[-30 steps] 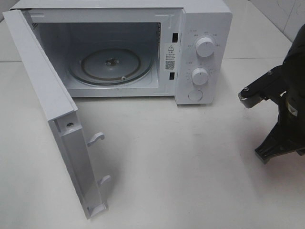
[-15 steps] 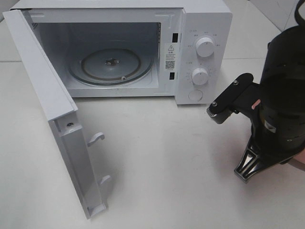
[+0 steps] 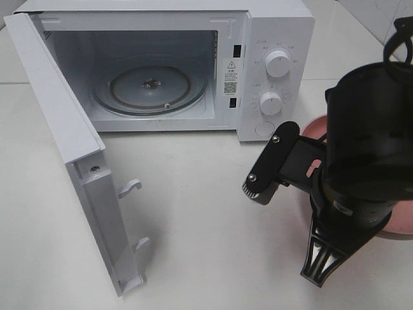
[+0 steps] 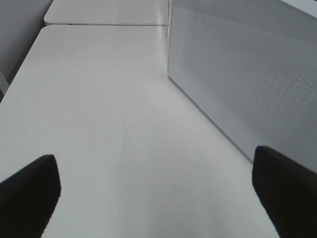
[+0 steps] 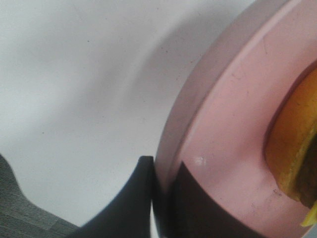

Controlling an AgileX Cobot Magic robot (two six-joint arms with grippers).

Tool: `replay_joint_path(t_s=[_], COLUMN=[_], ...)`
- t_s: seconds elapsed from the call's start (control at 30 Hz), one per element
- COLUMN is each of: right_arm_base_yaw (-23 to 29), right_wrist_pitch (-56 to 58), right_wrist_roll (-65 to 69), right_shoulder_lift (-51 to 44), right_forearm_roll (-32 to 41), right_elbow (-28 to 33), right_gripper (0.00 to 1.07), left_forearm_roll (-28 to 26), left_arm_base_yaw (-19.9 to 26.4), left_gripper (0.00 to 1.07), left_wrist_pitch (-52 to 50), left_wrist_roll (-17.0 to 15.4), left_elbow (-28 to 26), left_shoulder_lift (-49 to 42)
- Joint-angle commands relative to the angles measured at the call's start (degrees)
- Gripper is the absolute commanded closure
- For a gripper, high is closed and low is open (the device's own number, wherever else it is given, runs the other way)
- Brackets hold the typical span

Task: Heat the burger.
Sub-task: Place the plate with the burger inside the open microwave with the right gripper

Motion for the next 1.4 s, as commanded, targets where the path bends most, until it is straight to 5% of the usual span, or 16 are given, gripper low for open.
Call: replay_joint_path(t_s=[0.03, 0.5, 1.4], right_arm_base_yaw=[3.8, 11.4, 11.5], right_wrist_pitch=[3.3, 3.4, -8.0], right_wrist_roll=[-1.5, -10.4, -34.7], right_shoulder_lift=[-0.5, -0.5, -0.5], right_forearm_roll=[-4.8, -6.2, -9.8], right_elbow=[0.2, 0.2, 0.2], right_gripper=[1.07, 1.07, 1.07], left_forearm_roll=[-0.1, -0.1, -0.1], left_arm_base_yaw=[-0.2, -0.2, -0.2], left_gripper=[0.03, 0.03, 0.03], left_wrist_pitch=[-0.3, -0.3, -0.3], left_wrist_roll=[-0.2, -0.2, -0.2], left_elbow=[0.1, 0.1, 0.1], left_shoulder_lift=[-0.9, -0.9, -0.9])
